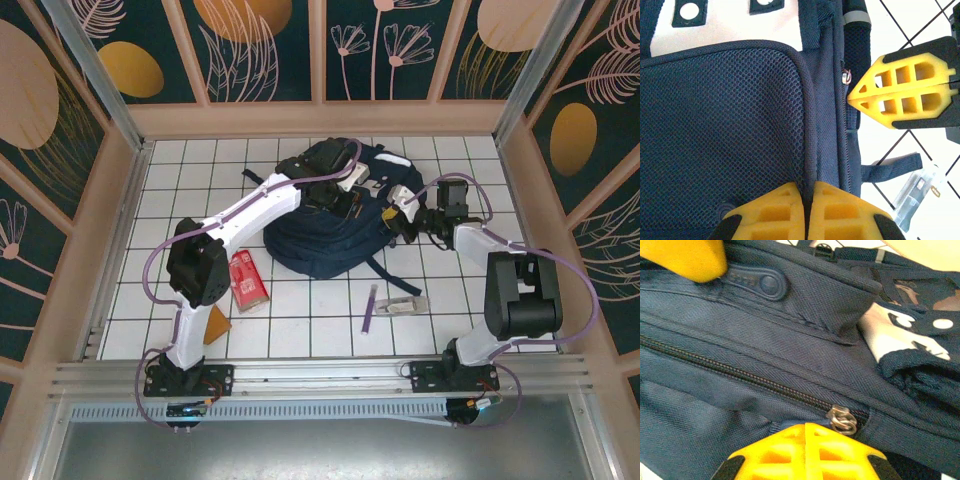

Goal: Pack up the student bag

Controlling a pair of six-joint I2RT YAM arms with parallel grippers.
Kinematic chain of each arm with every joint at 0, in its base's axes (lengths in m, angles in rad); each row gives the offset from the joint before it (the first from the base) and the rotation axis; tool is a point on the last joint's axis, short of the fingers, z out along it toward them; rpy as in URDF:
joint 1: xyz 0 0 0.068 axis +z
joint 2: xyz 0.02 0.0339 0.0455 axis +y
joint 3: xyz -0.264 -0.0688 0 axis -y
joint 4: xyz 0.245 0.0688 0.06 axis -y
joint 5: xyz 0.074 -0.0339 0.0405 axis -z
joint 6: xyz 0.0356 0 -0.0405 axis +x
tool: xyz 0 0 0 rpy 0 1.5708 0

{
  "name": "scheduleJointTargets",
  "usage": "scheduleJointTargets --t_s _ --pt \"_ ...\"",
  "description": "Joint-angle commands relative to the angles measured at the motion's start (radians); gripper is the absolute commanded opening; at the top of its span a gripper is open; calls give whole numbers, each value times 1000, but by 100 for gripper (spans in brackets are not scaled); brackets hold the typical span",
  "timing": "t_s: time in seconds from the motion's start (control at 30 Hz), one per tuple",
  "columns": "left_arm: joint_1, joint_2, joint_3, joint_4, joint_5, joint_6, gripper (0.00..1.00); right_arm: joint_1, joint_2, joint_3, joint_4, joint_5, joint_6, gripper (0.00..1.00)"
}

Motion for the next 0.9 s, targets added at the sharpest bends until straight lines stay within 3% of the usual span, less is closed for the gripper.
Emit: scheduleJointTargets --t_s 0.0,0.03,0.07,0.1,0.13,0.27,0.33,0.43,0.67,0.8,0.87 --pt "-1 -51 14 97 45 -8 0 -2 -33 -21 -3 -46 -11 0" --pt "-1 -52 12 96 44 -8 0 -10 -35 -26 10 -39 14 0" --pt "0 -53 10 97 43 -9 0 -23 -35 -34 31 -34 55 8" --pt "-1 -54 7 97 44 -9 0 -45 -34 -44 62 -40 120 27" --pt "-1 -58 5 98 43 -10 0 -70 -30 -51 84 -58 170 34" --pt "0 -71 -8 110 54 -21 0 -91 -6 -58 95 -73 240 38" --pt "-1 -77 -12 120 62 -32 0 -81 6 -62 113 -76 264 46" --pt "-1 -83 -14 136 88 -45 0 -62 9 -97 208 -43 313 47" --pt "-1 -91 -43 167 122 -60 0 -28 13 -76 176 14 282 46" --pt "-2 -102 -64 182 130 -60 0 -21 7 -79 199 57 276 36" --pt "0 -109 -74 190 132 -64 0 -21 3 -85 218 82 275 24"
